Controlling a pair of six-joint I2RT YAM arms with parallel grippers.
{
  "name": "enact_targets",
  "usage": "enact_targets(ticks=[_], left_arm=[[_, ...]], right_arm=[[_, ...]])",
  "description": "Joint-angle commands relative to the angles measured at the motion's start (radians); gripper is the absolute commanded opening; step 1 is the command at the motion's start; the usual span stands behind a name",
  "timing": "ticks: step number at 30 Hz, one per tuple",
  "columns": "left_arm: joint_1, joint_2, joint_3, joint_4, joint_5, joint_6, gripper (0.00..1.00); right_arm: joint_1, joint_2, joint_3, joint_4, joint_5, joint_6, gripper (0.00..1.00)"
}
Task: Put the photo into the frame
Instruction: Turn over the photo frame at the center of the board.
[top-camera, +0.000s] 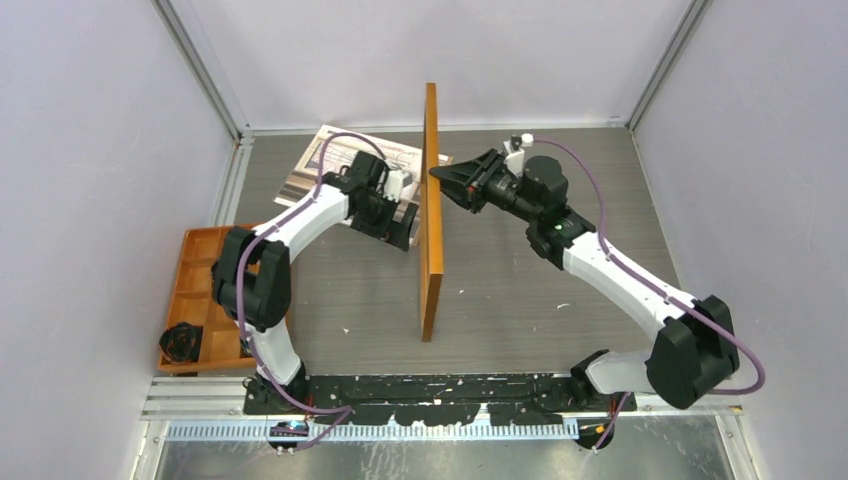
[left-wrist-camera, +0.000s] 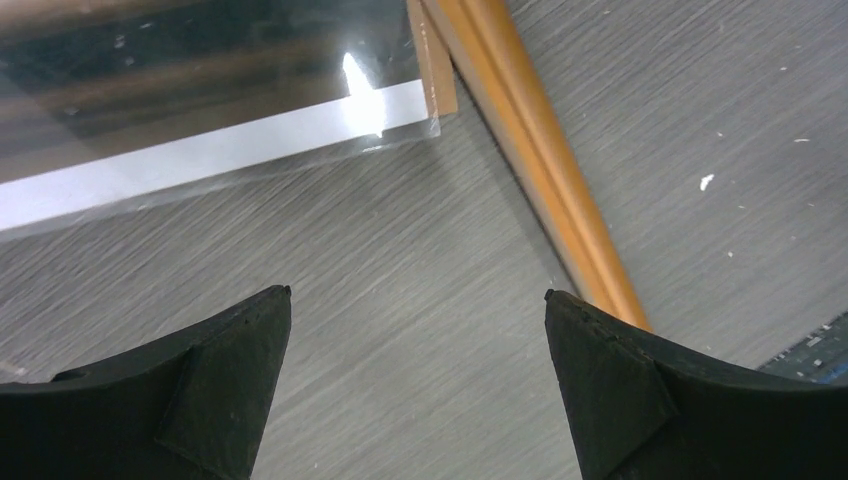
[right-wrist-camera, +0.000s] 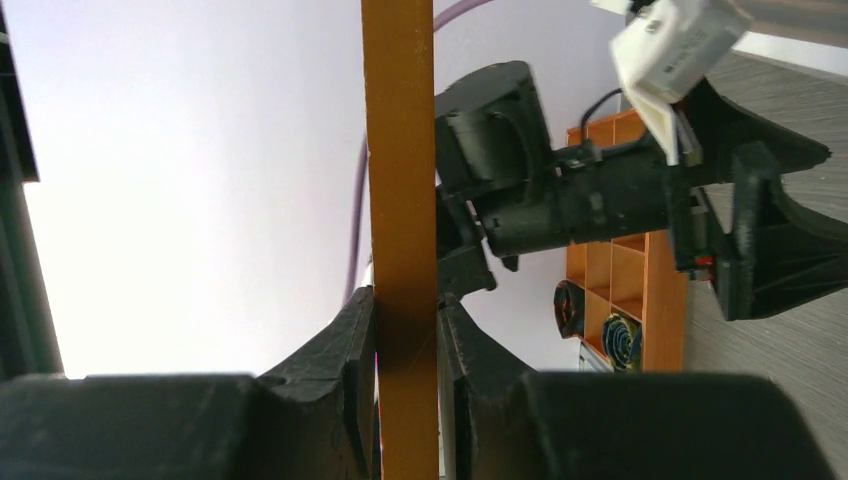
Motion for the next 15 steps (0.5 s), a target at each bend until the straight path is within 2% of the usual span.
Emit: enact_targets(ticks=[1, 3, 7, 9, 15], left_arm=[[-0.058, 0.049, 0.042, 0.059, -0.082, -0.008, 1.00], [-0.082, 0.080, 0.064, 0.057, -0.101, -0.001, 1.00], [-0.105, 0.136, 0.101, 0.054, -0.138, 0.018, 0.99], [-0.110, 0.155, 0.106, 0.062, -0.154, 0.020, 0.99], [-0.154, 0.183, 0.101, 0.084, -0.238, 0.068, 0.98]], right_arm=[[-0.069, -0.130, -0.064, 0.028, -0.049, 0.035, 0.01], [-0.104, -0.175, -0.084, -0.056, -0.067, -0.009, 0.07], [-0.176, -0.275, -0.077, -0.314, -0.068, -0.159, 0.48], [-0.213, -0.308, -0.073, -0.433, -0.066, -0.236, 0.55], [-0.308, -0.343, -0.065, -0.675, -0.087, -0.389, 0.68]])
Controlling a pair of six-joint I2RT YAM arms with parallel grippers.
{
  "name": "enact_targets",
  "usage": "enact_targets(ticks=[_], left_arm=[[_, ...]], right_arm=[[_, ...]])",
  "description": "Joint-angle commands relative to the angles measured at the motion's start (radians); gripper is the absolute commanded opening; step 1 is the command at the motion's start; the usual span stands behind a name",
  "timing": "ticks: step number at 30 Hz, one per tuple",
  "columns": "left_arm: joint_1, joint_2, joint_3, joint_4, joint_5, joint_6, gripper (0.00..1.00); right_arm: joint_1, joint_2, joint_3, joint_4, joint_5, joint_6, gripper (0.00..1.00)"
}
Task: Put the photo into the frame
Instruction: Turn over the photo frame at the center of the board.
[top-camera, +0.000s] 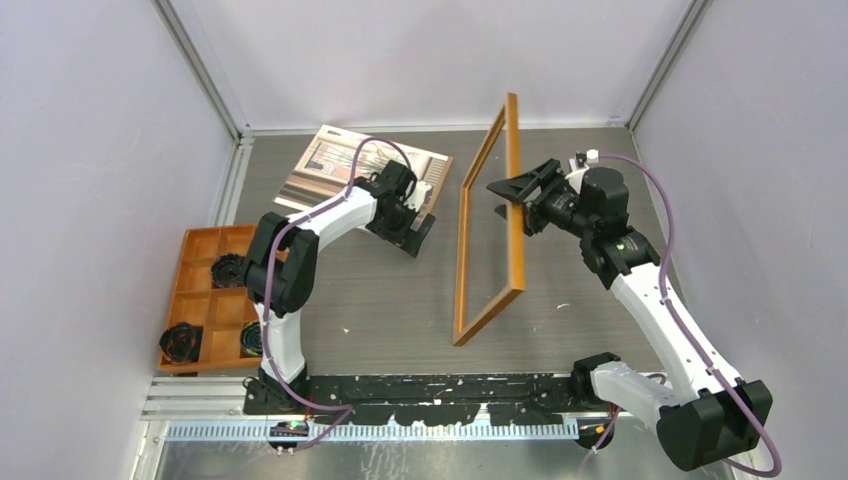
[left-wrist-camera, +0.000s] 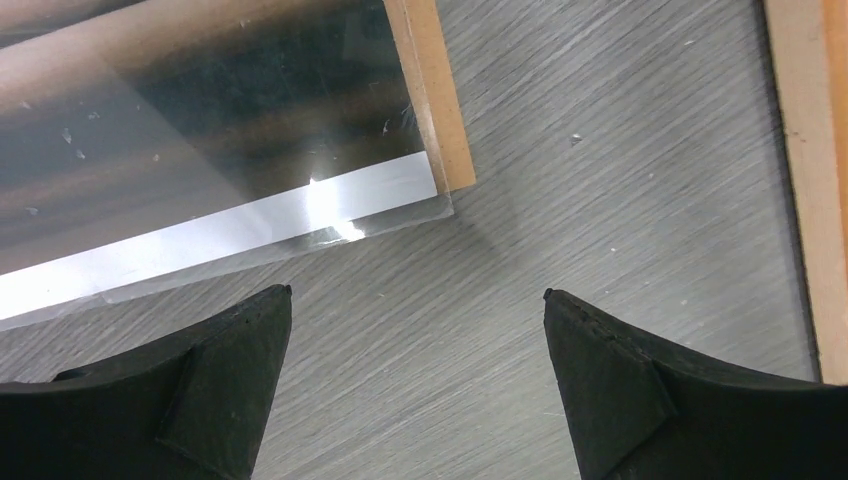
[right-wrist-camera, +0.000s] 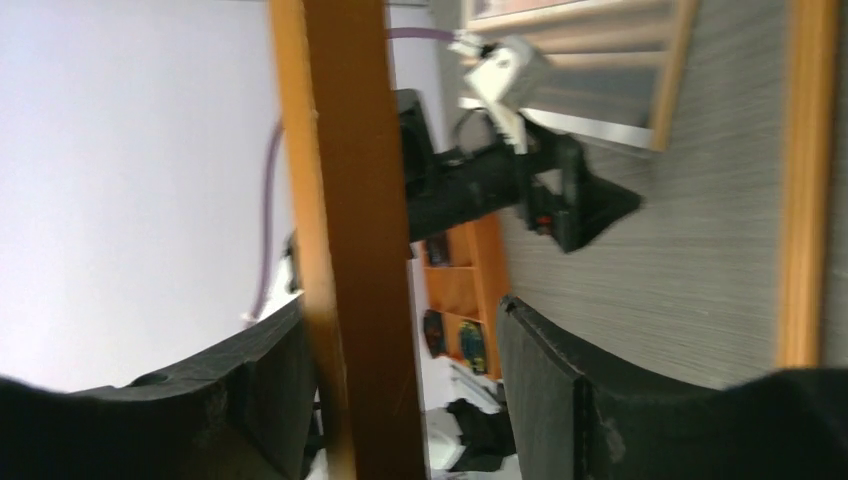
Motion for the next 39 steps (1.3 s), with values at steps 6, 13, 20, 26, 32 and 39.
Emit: enact_targets(ticks=[6, 13, 20, 26, 32, 39], left_arm=[[-0.040, 0.011, 0.049, 0.033, -0.076, 0.048, 0.98], [-0.040, 0.006, 0.044, 0.036, -0.102, 0.077, 0.98], [-0.039, 0.013, 0.032, 0.033, -0.111, 0.099, 0.98], [-0.038, 0.010, -0.019, 0.074, -0.172, 0.146, 0.98], [-0.040, 0.018, -0.073, 0.127, -0.219, 0.187, 0.98], [-0.055, 0.004, -0.131, 0.185, -0.224, 0.230, 0.98]], right_arm=[[-0.064, 0.002, 0.198, -0.515, 0.094, -0.346, 0.71], [-0.065, 0.075, 0.346, -0.874, 0.281, -0.576, 0.76], [-0.066, 0.059, 0.278, -0.866, 0.327, -0.612, 0.71], [-0.065, 0.082, 0.243, -0.874, 0.342, -0.654, 0.70], [-0.065, 0.081, 0.113, -0.753, 0.327, -0.626, 0.65], [-0.065, 0.086, -0.027, -0.640, 0.324, -0.592, 0.60]])
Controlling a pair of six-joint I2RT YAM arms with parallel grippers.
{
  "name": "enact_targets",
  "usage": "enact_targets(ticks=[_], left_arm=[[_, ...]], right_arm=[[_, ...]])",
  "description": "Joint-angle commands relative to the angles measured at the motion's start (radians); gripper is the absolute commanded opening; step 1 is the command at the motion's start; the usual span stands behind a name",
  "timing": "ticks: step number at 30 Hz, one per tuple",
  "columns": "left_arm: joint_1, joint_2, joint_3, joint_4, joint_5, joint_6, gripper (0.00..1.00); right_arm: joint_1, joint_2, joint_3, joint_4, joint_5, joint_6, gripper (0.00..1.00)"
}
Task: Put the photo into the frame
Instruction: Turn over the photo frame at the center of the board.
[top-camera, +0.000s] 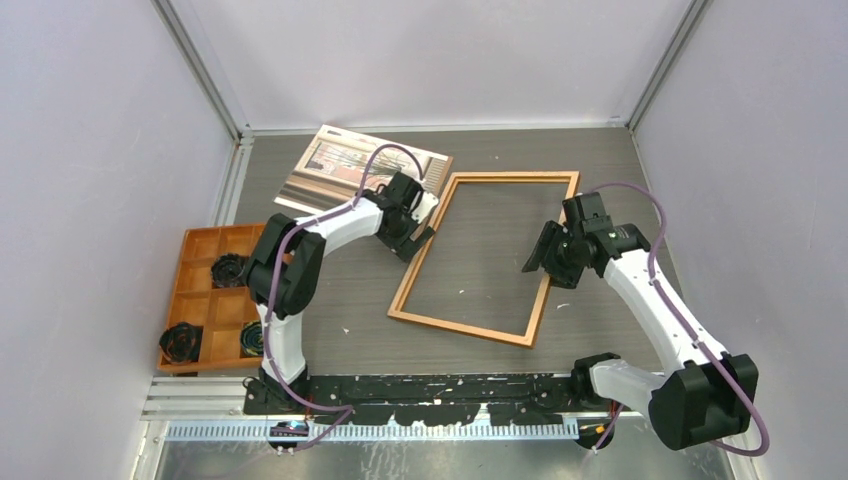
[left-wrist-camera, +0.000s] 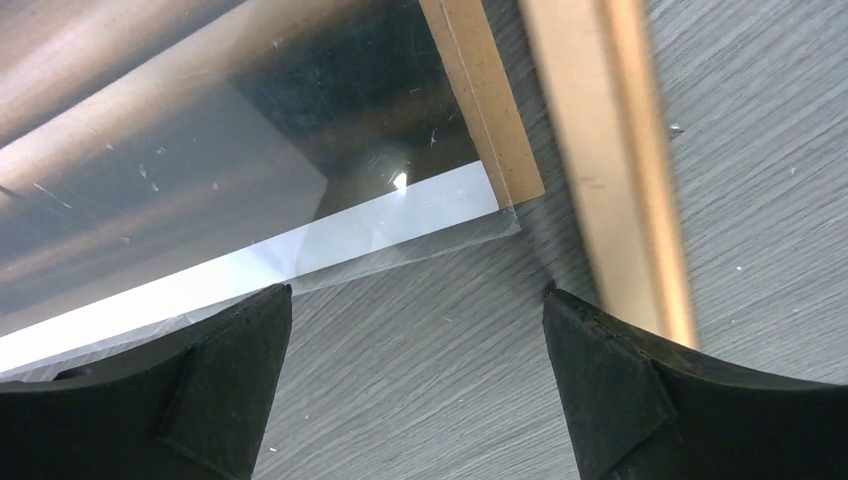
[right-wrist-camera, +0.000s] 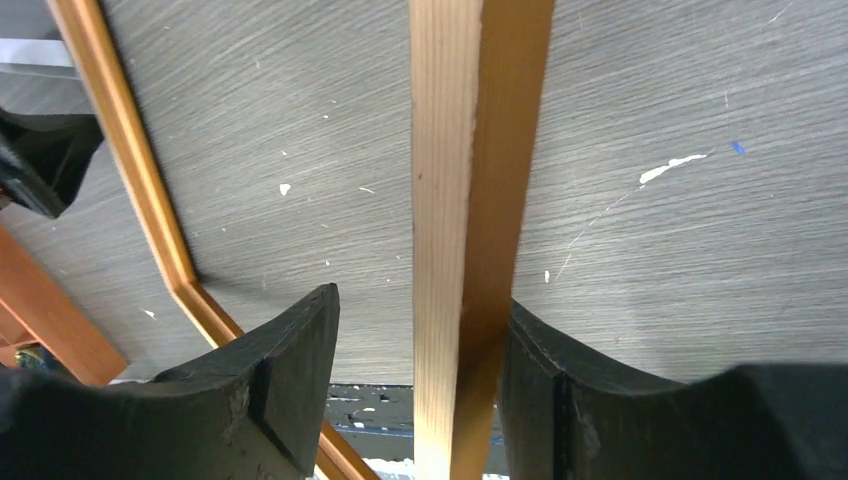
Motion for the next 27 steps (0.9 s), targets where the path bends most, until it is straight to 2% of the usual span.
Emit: enact_targets(ticks=[1, 10, 16, 20, 25, 27], left_arm=[[-0.017, -0.012, -0.057, 0.075, -0.032, 0.052, 0.98], [-0.054, -0.038, -0.110, 0.065, -0.018, 0.089, 0.98], [-0.093, -0.080, -0.142, 0.028, 0.020, 0.128, 0.98], [-0.102, -0.090, -0.164, 0.012, 0.034, 0.138, 0.98], [-0.114, -0.105, -0.192, 0.006, 0.050, 0.149, 0.99], [-0.122, -0.104, -0.194, -0.004, 0.057, 0.150, 0.99]], right_arm=[[0.000, -0.005, -0.045, 0.124, -0.002, 0.029, 0.60], [0.002, 0.039, -0.154, 0.198, 0.049, 0.063, 0.59], [0.001, 0.197, -0.165, 0.243, 0.150, 0.052, 0.60], [0.001, 0.299, -0.174, 0.292, 0.165, 0.057, 0.60], [0.000, 0.350, -0.187, 0.320, 0.205, 0.072, 0.61], [0.002, 0.352, -0.181, 0.308, 0.235, 0.071, 0.65]])
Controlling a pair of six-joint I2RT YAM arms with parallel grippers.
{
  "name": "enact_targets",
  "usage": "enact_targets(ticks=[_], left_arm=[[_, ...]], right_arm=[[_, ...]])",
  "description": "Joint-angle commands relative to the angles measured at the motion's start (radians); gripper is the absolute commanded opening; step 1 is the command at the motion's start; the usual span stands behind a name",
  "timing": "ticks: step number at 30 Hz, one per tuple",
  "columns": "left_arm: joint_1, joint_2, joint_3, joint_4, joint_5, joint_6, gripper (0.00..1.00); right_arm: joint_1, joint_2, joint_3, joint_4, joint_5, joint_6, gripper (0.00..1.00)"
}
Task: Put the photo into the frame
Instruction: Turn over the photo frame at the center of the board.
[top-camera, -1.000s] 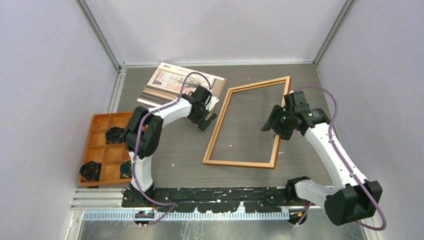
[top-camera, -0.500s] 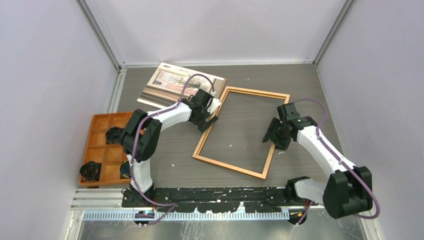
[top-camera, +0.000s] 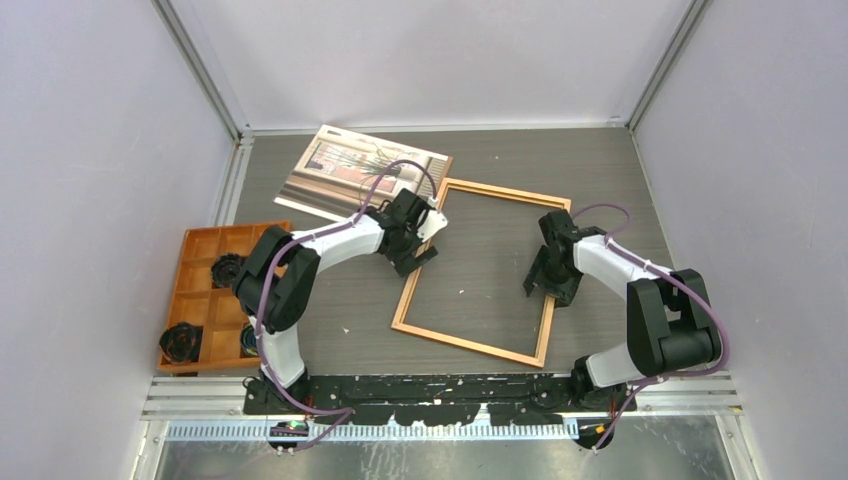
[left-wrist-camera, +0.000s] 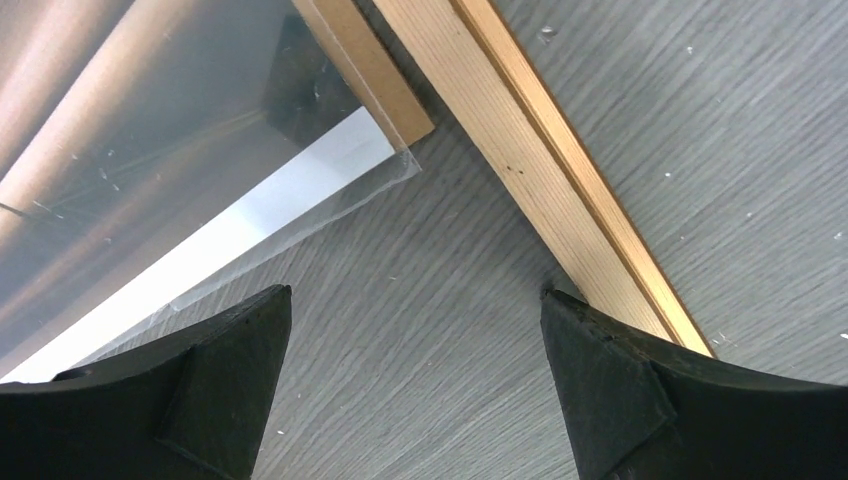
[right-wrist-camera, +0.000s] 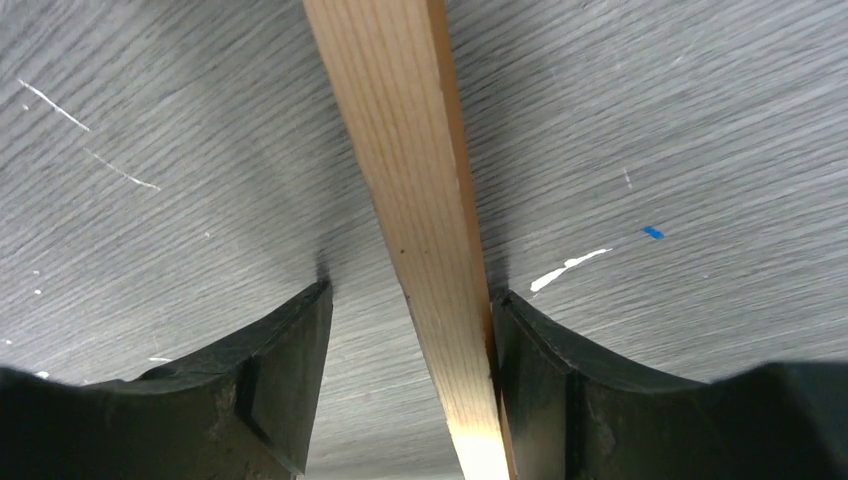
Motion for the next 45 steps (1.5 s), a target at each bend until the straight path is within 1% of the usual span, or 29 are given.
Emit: enact_targets(ticks=[1, 2, 5, 7, 8, 11, 14, 17, 21, 24, 26, 28, 31, 33, 36, 41, 43, 45], left_arm=[[-0.040, 0.005, -0.039, -0.089, 0.095, 0.009, 0.99], [-0.045, 0.005, -0.039, -0.089, 0.095, 0.009, 0.99], [-0.068, 0.009, -0.039, -0.090, 0.096, 0.003, 0.99], [-0.087, 0.017, -0.034, -0.094, 0.096, -0.002, 0.99], [-0.093, 0.020, -0.031, -0.098, 0.096, -0.003, 0.99], [-0.112, 0.028, -0.029, -0.118, 0.129, -0.009, 0.99], [-0.128, 0.011, -0.038, -0.134, 0.173, -0.025, 0.99], [-0.131, -0.033, -0.037, -0.162, 0.245, -0.034, 0.99], [-0.114, -0.098, 0.000, -0.228, 0.312, -0.023, 0.99], [-0.015, -0.131, 0.077, -0.285, 0.361, -0.016, 0.99], [0.076, -0.129, 0.136, -0.315, 0.358, -0.003, 0.99], [0.169, -0.116, 0.180, -0.306, 0.316, 0.013, 0.98], [0.272, -0.066, 0.237, -0.267, 0.210, 0.036, 0.98], [0.341, -0.023, 0.295, -0.255, 0.167, 0.032, 0.98], [0.442, 0.052, 0.431, -0.284, 0.136, -0.007, 0.97], [0.615, 0.126, 0.593, -0.320, 0.137, -0.063, 0.97], [0.653, 0.153, 0.641, -0.321, 0.110, -0.079, 0.96], [0.722, 0.183, 0.690, -0.312, 0.072, -0.107, 0.95]], right_arm=[[0.004, 0.010, 0.015, 0.083, 0.065, 0.031, 0.67], [0.003, 0.009, 0.020, 0.071, 0.084, 0.035, 0.72], [0.003, -0.007, 0.040, 0.035, 0.147, 0.053, 0.81], [0.004, -0.024, 0.054, 0.017, 0.179, 0.060, 0.91], [0.003, -0.027, 0.063, 0.008, 0.193, 0.063, 0.93], [0.003, -0.035, 0.098, 0.002, 0.206, 0.056, 0.96], [0.004, -0.026, 0.145, 0.007, 0.200, 0.035, 0.96], [0.003, 0.024, 0.221, -0.012, 0.215, 0.009, 0.97], [0.004, 0.062, 0.308, -0.060, 0.269, 0.006, 0.96], [0.007, 0.041, 0.350, -0.095, 0.302, 0.017, 0.97], [0.009, 0.014, 0.344, -0.109, 0.328, 0.031, 0.96], [0.008, -0.009, 0.312, -0.096, 0.329, 0.033, 0.97], [0.018, -0.015, 0.277, -0.074, 0.317, 0.043, 0.97], [0.073, -0.007, 0.288, -0.039, 0.321, 0.046, 0.99], [0.212, 0.060, 0.396, -0.028, 0.354, 0.056, 0.99], [0.429, 0.256, 0.670, 0.004, 0.333, 0.064, 0.99], [0.490, 0.348, 0.785, 0.019, 0.311, 0.071, 0.98], [0.532, 0.449, 0.904, 0.034, 0.270, 0.082, 0.97]])
